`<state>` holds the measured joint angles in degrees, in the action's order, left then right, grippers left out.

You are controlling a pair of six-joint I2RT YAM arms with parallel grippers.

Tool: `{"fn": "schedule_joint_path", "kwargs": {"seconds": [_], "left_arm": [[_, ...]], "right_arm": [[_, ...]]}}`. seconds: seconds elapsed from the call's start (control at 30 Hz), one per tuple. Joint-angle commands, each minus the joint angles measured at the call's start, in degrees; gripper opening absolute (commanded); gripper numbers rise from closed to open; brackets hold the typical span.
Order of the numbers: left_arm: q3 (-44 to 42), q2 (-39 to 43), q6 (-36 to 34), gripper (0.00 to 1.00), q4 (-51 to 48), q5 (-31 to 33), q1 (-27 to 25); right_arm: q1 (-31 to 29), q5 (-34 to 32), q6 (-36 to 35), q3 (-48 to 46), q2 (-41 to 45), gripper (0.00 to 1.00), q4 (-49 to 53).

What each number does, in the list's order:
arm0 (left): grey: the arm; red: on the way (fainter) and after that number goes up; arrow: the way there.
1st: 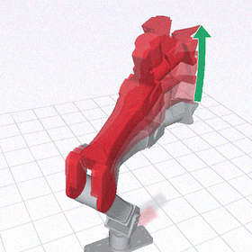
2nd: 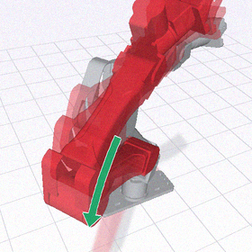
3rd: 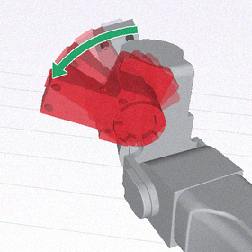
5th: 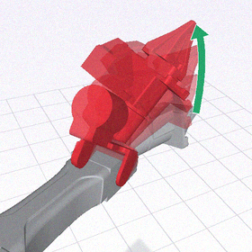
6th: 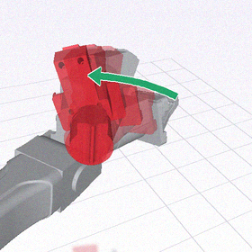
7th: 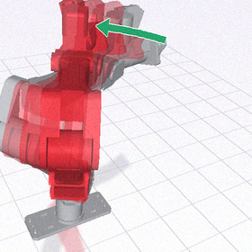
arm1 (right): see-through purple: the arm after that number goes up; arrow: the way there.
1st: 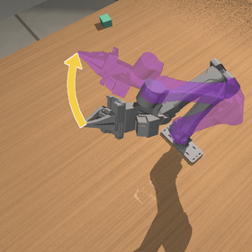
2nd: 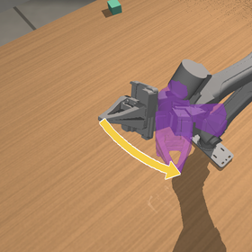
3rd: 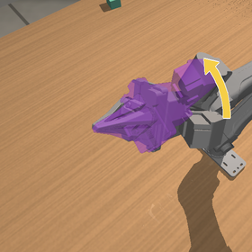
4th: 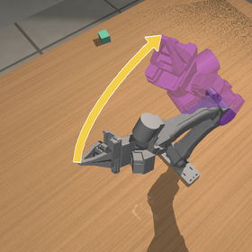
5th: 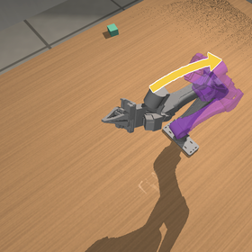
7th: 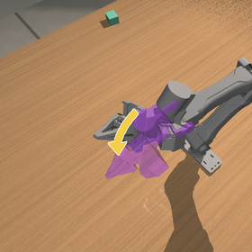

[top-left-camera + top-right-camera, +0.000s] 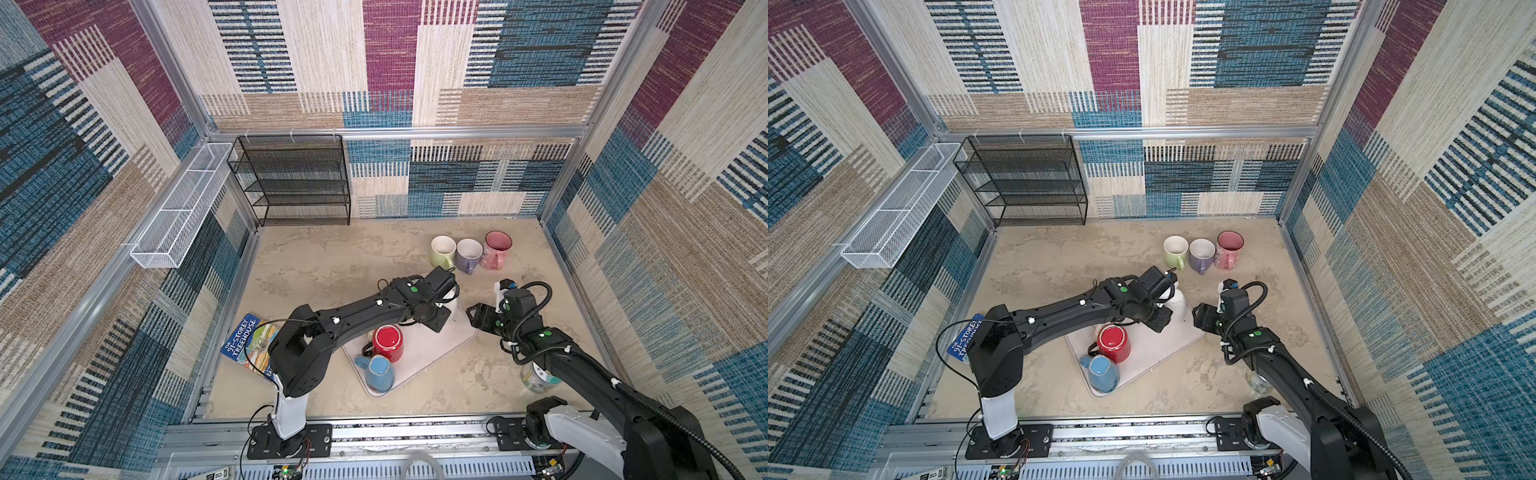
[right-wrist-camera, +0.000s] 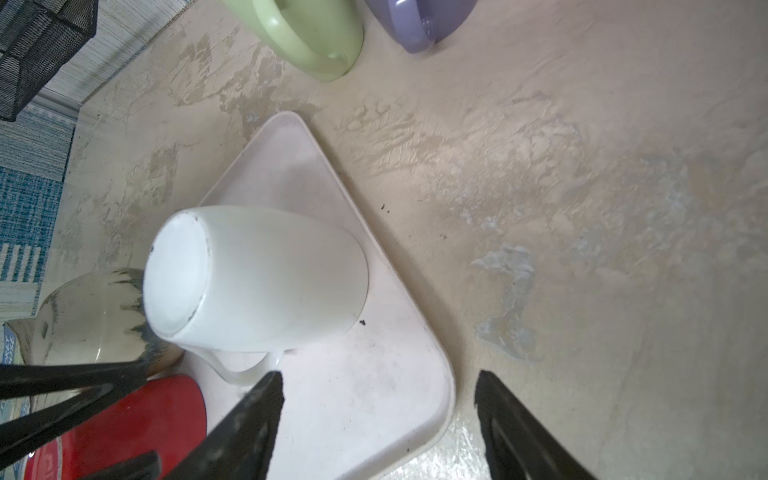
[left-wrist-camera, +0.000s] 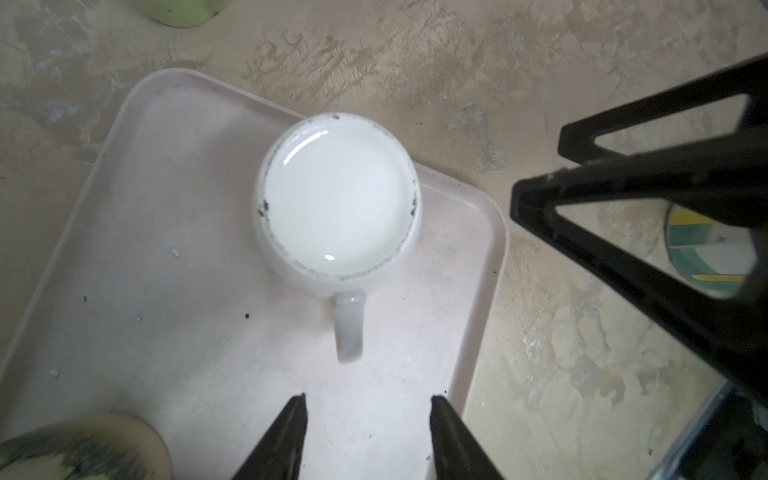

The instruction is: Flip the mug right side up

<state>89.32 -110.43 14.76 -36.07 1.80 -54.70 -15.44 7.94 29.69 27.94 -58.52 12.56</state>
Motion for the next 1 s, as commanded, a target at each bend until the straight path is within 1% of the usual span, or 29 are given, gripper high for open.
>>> {"fn": "schedule_joint_path", "kwargs": {"seconds": [0.0,0.07,0.2,0.67,0.97], "left_arm": [[2.2,-2.3,-1.7,0.48,-3.1,4.1,-0.1],[3.8,-4.0,-1.8,0.45,-3.9,5.1,-0.1],[6.0,-6.4,-1.6,0.41,-4.3,5.1,-0.1],[11.1,-10.9,-2.1,0.32,-4.9,6.7,-0.1],[12.2,-12.2,-2.2,0.31,-5.4,6.7,-0.1]], "right_arm": [[0.3,1.9,-0.7,-0.6,0.7,0.75,-2.3],[0.5,2.3,-0.8,-1.0,1.0,0.75,-2.5],[0.5,2.4,-1.1,-1.6,1.8,0.75,-2.7],[0.5,3.7,-1.5,-1.9,2.4,0.75,-3.4],[0.5,4.1,-1.7,-2.2,2.4,0.75,-3.9]]}}
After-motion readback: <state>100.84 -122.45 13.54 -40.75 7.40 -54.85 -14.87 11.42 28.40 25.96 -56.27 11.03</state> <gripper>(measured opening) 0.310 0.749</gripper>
